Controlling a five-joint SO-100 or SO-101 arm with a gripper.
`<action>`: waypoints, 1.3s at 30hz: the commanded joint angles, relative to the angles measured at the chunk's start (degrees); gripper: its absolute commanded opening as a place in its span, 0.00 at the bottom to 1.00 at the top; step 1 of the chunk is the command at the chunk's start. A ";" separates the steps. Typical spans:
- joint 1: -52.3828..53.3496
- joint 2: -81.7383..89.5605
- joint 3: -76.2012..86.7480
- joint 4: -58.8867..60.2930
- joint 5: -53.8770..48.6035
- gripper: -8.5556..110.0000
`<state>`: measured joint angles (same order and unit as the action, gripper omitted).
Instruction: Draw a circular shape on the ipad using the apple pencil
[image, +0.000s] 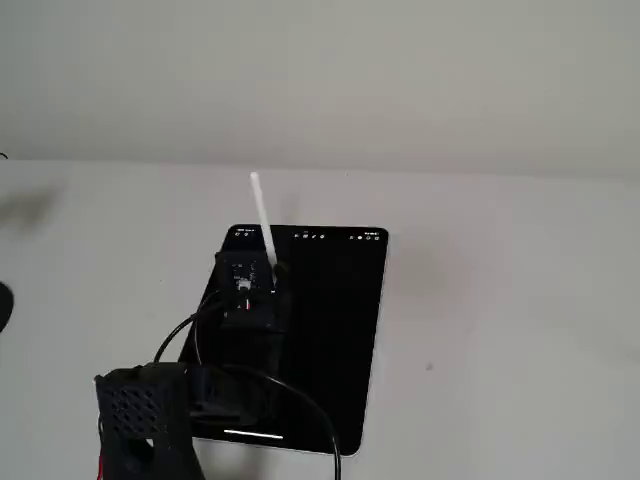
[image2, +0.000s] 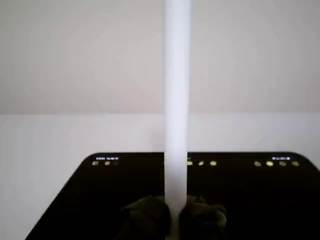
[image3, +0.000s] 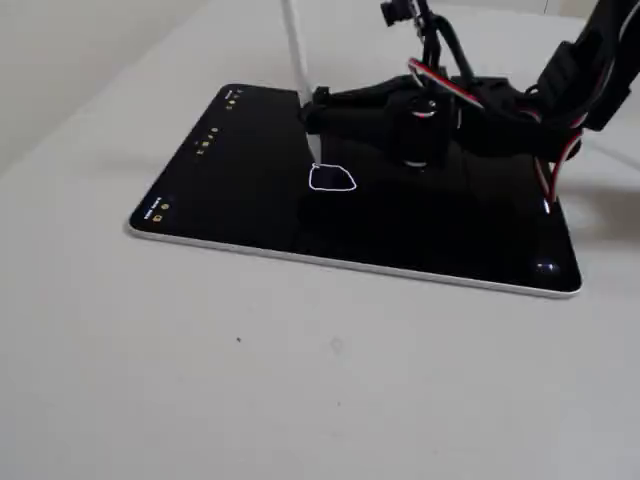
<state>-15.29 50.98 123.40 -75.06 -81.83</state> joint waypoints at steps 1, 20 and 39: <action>-0.88 0.88 0.00 -0.62 -0.18 0.07; 2.20 15.73 2.55 3.34 16.08 0.07; 7.03 77.26 11.16 73.65 67.68 0.07</action>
<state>-9.49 107.05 132.71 -20.13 -23.64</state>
